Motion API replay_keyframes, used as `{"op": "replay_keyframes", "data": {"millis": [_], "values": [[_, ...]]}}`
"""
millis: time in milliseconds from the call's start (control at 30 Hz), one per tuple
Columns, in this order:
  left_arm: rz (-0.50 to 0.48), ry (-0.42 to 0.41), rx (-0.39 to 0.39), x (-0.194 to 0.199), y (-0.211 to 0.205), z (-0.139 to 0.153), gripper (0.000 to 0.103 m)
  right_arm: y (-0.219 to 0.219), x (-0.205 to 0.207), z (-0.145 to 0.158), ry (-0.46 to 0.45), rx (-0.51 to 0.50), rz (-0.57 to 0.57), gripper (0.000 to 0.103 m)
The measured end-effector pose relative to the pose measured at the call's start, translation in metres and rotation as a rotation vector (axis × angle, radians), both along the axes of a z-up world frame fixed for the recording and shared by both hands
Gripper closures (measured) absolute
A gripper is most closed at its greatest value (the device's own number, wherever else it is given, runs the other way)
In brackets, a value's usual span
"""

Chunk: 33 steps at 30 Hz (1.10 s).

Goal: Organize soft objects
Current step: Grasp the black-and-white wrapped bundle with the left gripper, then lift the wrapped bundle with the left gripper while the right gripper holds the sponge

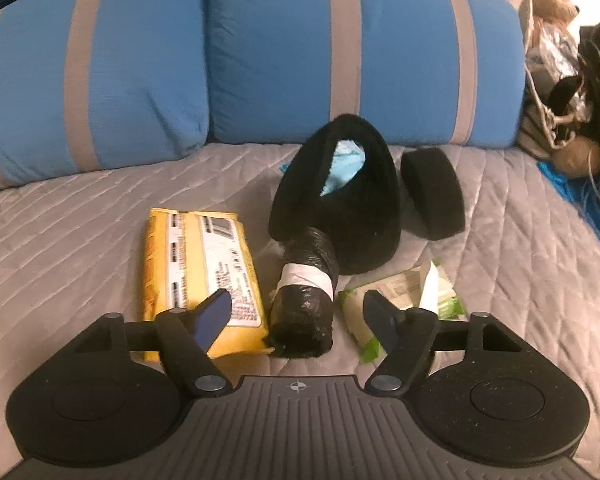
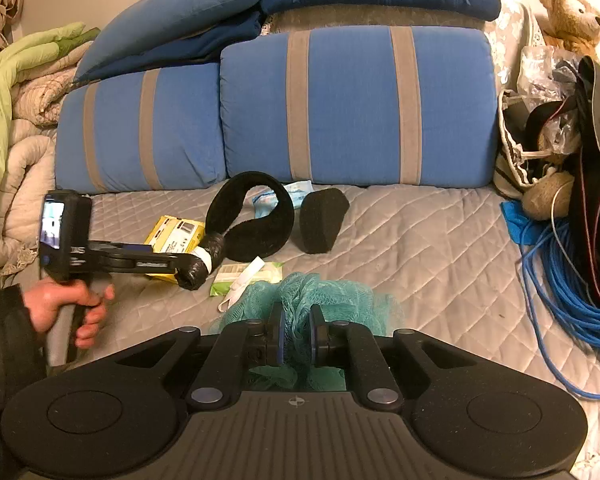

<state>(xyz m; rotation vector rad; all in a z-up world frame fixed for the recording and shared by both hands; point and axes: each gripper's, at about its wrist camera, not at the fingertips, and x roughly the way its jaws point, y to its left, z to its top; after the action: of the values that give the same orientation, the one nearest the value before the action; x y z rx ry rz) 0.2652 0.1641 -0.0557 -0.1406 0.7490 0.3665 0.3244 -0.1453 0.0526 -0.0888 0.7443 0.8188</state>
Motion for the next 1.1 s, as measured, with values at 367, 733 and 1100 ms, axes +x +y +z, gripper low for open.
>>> {"op": "replay_keyframes", "data": {"millis": [367, 733, 1100], "values": [[0.0, 0.073, -0.047, 0.036, 0.015, -0.032, 0.057, 0.003, 0.003, -0.003, 0.021, -0.005, 0.015, 0.09], [0.008, 0.11, -0.053, 0.034, 0.014, -0.028, 0.063, 0.005, 0.004, -0.004, 0.036, -0.004, 0.018, 0.09], [0.033, 0.064, -0.101, -0.005, -0.004, 0.004, 0.063, 0.005, 0.006, -0.007, 0.059, 0.008, 0.011, 0.09]]}}
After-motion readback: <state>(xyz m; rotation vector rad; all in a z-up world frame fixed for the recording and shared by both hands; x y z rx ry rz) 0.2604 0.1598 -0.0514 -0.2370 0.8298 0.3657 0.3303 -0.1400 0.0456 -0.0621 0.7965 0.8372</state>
